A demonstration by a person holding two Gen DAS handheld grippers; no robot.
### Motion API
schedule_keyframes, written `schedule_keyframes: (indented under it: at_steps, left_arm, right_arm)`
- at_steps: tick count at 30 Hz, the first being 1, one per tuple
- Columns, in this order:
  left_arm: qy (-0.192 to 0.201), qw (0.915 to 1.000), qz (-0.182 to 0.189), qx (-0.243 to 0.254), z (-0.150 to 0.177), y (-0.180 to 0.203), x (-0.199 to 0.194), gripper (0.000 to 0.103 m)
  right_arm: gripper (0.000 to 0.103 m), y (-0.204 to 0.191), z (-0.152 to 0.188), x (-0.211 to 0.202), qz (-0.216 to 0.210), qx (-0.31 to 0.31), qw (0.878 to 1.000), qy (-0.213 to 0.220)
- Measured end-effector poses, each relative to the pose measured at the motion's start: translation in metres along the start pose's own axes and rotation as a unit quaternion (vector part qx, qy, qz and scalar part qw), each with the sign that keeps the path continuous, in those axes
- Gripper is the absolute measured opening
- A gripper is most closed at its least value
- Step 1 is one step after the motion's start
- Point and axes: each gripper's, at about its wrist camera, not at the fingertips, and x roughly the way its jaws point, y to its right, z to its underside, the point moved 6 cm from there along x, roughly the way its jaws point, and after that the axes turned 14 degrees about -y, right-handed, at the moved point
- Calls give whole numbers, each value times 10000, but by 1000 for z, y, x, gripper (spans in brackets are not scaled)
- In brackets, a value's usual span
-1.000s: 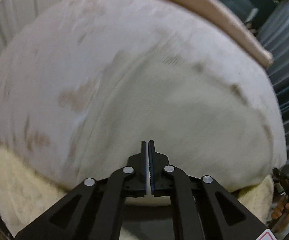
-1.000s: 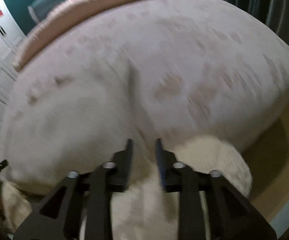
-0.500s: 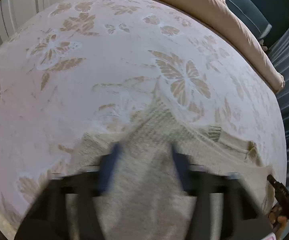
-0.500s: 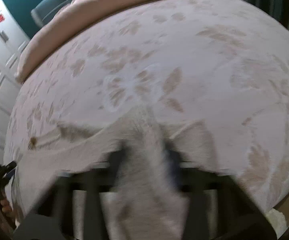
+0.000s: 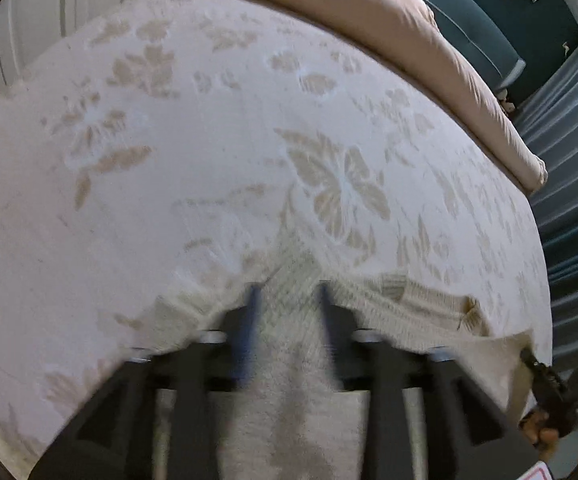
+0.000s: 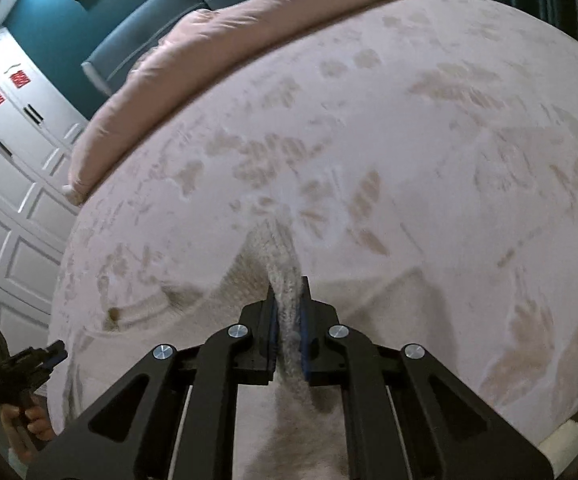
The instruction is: Fold small clothes
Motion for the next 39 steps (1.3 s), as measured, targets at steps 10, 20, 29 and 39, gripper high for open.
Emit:
schedule_keyframes:
  at_steps: [10,20,29,39]
  left_arm:
    - [104,9993,-163,324,-12,2,14,1]
    - [169,9981,-567,-148,-12,-34,18,1]
    - [137,9958,-902,-71,-15,-33,36,2]
    - [556,9933,-527,860,61,40,-39,11]
  right_arm:
    - [8,-7,-1,2,129,-189,9997,-92]
    - [8,12,-14,26,383,-13,9989,-271]
    - [8,35,-10,37,593,32,9979,-250]
    - [16,-64,62,-37,28,-1088,9940,-85]
